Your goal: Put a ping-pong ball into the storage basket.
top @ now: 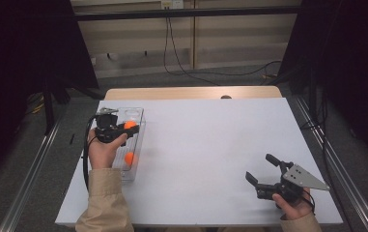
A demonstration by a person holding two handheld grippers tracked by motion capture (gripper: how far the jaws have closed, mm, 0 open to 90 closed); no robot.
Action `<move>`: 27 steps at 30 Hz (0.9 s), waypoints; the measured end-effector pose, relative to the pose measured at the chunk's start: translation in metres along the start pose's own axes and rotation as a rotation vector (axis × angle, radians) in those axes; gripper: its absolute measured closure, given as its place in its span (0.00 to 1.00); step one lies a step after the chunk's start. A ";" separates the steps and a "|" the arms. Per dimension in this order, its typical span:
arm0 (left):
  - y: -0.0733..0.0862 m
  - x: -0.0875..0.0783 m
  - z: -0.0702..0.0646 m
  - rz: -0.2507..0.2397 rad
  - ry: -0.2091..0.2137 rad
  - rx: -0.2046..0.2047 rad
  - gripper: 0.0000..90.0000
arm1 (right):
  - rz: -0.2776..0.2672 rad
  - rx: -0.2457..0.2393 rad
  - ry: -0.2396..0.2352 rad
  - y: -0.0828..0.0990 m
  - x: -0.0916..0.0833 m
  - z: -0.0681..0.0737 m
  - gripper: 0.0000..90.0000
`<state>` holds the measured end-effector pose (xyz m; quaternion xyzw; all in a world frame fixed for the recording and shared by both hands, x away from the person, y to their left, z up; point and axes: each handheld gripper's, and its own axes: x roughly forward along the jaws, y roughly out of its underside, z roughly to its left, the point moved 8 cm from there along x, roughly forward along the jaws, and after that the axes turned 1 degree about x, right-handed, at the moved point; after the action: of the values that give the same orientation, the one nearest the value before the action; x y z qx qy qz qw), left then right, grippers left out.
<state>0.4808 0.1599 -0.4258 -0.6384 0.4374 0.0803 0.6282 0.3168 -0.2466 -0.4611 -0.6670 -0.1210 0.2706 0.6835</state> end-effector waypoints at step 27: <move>0.006 0.002 0.015 0.009 -0.050 -0.008 0.57 | 0.003 -0.004 -0.002 0.000 0.001 0.000 0.05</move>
<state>0.4844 0.1729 -0.4345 -0.6367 0.4241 0.1007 0.6361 0.3176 -0.2463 -0.4617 -0.6682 -0.1211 0.2719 0.6818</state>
